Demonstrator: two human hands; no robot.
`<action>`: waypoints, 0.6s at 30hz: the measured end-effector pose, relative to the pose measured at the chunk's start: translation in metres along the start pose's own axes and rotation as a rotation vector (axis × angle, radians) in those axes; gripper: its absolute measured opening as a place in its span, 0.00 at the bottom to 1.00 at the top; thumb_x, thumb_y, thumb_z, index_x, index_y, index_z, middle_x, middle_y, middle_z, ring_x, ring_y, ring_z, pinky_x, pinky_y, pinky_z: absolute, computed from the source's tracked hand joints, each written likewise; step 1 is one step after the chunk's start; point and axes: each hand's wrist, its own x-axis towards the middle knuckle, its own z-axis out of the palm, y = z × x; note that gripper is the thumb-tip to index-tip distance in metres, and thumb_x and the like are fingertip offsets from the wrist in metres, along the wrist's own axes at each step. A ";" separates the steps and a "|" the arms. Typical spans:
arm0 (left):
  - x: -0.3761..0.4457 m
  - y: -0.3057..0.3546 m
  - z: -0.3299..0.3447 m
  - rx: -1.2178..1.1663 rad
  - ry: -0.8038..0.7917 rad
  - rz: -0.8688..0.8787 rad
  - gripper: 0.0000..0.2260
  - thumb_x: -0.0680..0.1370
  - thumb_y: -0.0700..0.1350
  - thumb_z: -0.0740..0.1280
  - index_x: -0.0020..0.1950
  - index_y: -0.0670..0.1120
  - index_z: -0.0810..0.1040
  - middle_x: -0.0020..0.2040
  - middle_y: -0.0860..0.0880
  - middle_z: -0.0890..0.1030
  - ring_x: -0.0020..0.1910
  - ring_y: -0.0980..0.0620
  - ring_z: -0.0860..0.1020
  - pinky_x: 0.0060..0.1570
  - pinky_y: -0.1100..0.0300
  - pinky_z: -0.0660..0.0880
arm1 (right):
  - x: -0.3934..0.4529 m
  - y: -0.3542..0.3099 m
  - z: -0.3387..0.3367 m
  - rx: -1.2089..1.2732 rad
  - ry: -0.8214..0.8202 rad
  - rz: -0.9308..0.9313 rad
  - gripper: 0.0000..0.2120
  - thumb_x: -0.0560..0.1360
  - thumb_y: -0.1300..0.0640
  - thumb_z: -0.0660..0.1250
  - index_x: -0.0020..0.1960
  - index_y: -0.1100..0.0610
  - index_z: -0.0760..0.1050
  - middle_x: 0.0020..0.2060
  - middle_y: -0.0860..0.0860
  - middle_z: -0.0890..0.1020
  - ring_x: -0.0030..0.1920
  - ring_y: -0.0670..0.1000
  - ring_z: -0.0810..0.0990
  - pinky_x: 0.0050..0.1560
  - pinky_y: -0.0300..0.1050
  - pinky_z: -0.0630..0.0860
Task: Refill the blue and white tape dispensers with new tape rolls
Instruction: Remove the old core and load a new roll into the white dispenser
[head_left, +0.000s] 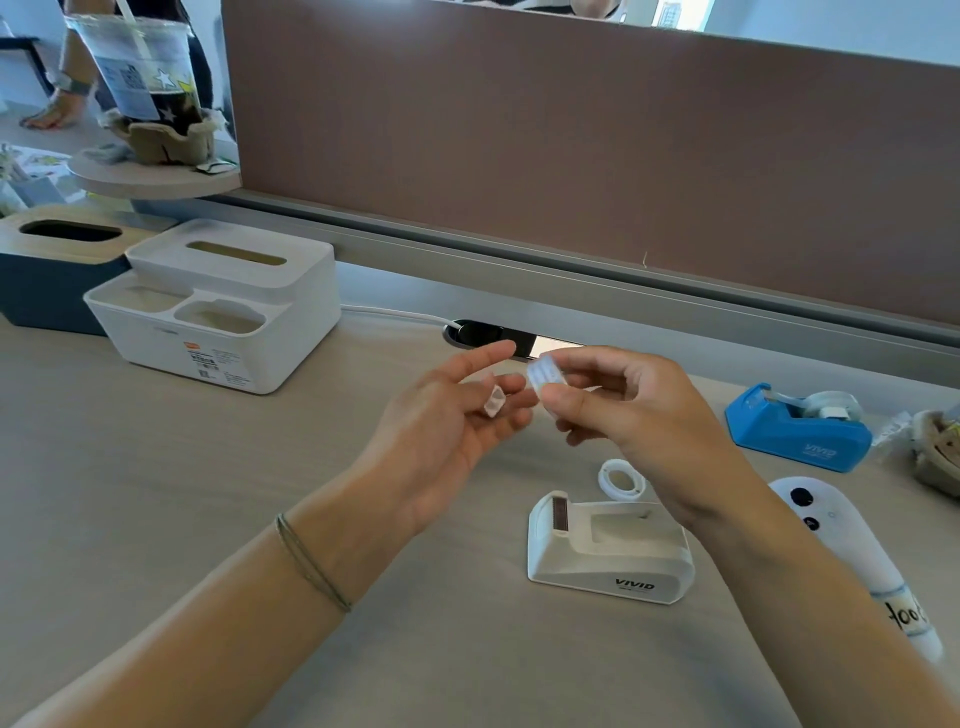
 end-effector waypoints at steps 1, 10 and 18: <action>0.000 0.000 0.000 0.003 0.001 0.015 0.14 0.85 0.36 0.56 0.63 0.42 0.80 0.52 0.40 0.83 0.42 0.50 0.84 0.43 0.60 0.80 | 0.001 0.000 0.000 0.040 -0.002 0.023 0.09 0.72 0.58 0.76 0.51 0.50 0.85 0.40 0.49 0.88 0.39 0.48 0.85 0.44 0.44 0.84; 0.006 -0.004 -0.007 0.105 0.206 -0.083 0.14 0.84 0.51 0.61 0.47 0.47 0.84 0.37 0.52 0.79 0.28 0.56 0.65 0.29 0.62 0.62 | -0.001 -0.006 -0.001 0.311 -0.092 0.139 0.19 0.64 0.58 0.75 0.54 0.58 0.84 0.50 0.62 0.87 0.43 0.54 0.85 0.46 0.42 0.84; 0.002 0.001 -0.002 -0.056 0.164 -0.174 0.16 0.80 0.36 0.57 0.62 0.35 0.80 0.41 0.45 0.74 0.34 0.51 0.71 0.36 0.60 0.69 | 0.001 -0.002 -0.001 0.370 -0.075 0.193 0.20 0.64 0.58 0.74 0.55 0.60 0.84 0.46 0.58 0.88 0.42 0.52 0.86 0.45 0.41 0.84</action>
